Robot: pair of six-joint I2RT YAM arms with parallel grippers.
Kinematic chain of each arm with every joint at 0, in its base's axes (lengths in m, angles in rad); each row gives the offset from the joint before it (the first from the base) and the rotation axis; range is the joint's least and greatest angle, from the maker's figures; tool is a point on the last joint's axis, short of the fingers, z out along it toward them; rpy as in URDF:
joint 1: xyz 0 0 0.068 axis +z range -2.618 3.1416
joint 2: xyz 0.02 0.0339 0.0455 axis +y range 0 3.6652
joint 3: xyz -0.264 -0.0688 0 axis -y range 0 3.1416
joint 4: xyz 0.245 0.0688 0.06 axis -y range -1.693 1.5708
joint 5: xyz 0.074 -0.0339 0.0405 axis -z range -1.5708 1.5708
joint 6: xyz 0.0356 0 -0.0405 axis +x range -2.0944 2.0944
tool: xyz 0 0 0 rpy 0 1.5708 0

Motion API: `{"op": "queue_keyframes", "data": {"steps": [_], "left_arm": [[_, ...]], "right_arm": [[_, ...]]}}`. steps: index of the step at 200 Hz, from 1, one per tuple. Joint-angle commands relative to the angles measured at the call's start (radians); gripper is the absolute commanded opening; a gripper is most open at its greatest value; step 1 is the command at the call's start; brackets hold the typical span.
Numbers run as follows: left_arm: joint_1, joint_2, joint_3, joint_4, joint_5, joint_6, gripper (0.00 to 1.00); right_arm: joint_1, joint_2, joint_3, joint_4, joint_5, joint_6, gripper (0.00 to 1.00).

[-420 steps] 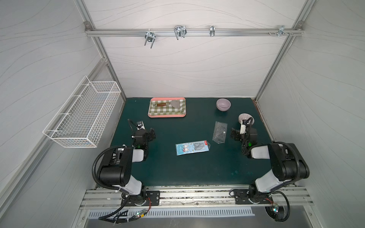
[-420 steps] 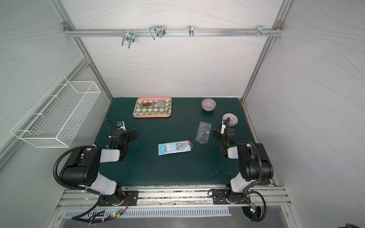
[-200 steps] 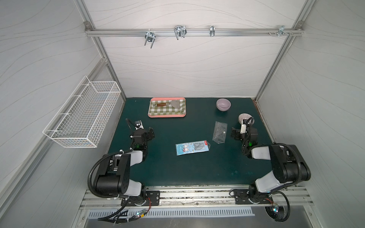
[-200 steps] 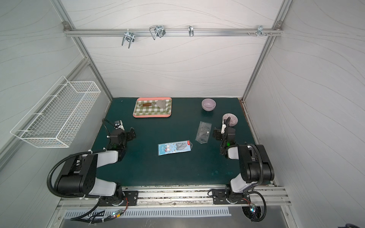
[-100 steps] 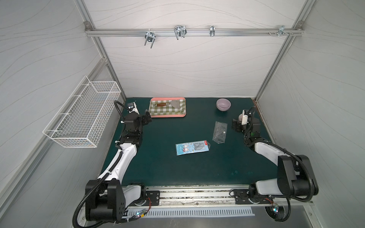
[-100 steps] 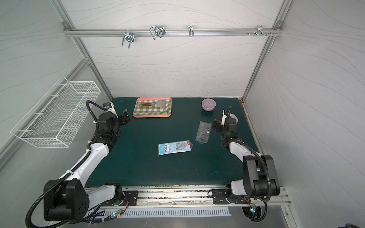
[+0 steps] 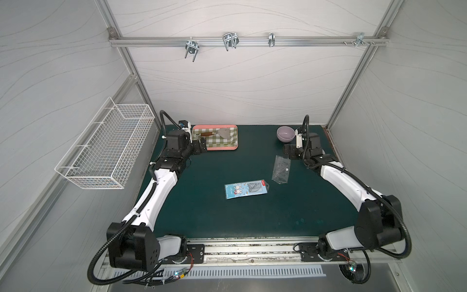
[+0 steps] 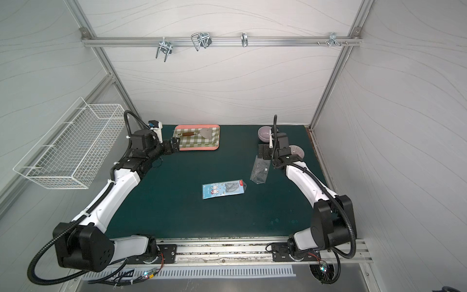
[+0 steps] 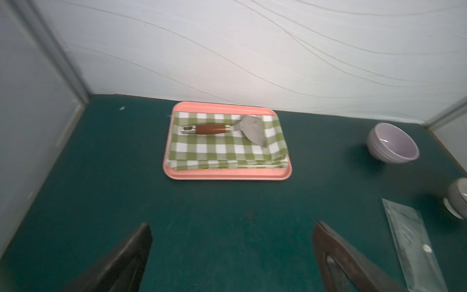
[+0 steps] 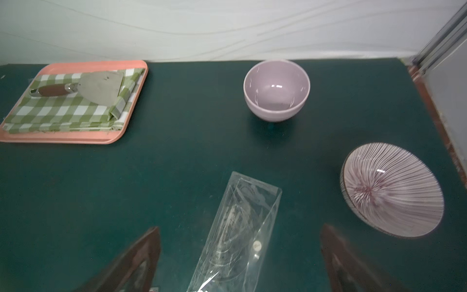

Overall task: Open the ruler set and take out the ruler
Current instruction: Pick up the ruler set bag from the center of the board.

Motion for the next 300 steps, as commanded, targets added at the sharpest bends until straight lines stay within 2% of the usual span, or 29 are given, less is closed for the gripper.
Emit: {"op": "queue_keyframes", "data": {"steps": [1,18,47,88,130,161,184,239,275,300], "left_arm": [[-0.041,0.029,0.031,-0.010,0.118,-0.024,0.99],[-0.088,0.048,0.011,0.026,0.155,-0.055,0.99],[-0.176,0.102,0.015,0.014,0.135,-0.046,0.99],[-0.290,0.156,0.015,-0.040,0.069,-0.017,0.99],[-0.396,0.190,-0.002,-0.096,0.013,-0.029,0.99],[-0.404,0.194,-0.055,-0.113,0.035,-0.109,0.95],[-0.405,0.165,-0.138,-0.090,0.027,-0.163,0.95],[-0.405,0.132,-0.214,-0.110,0.002,-0.196,0.92],[-0.404,0.129,-0.246,-0.106,0.006,-0.207,0.92],[-0.404,0.137,-0.262,-0.104,0.037,-0.219,0.88]], "right_arm": [[-0.002,0.028,-0.011,-0.127,-0.101,0.076,0.99],[-0.007,0.033,-0.056,-0.095,-0.137,0.107,0.99],[-0.012,0.045,-0.115,-0.063,-0.183,0.143,0.99],[-0.011,0.060,-0.163,-0.059,-0.260,0.154,0.99],[-0.010,0.015,-0.228,-0.068,-0.305,0.159,0.98],[0.012,-0.029,-0.259,-0.077,-0.396,0.176,0.89],[0.060,-0.041,-0.270,-0.094,-0.414,0.182,0.82],[0.151,0.016,-0.292,-0.045,-0.446,0.236,0.66],[0.156,0.059,-0.308,-0.006,-0.461,0.253,0.62],[0.156,0.093,-0.314,0.022,-0.477,0.255,0.60]]}}
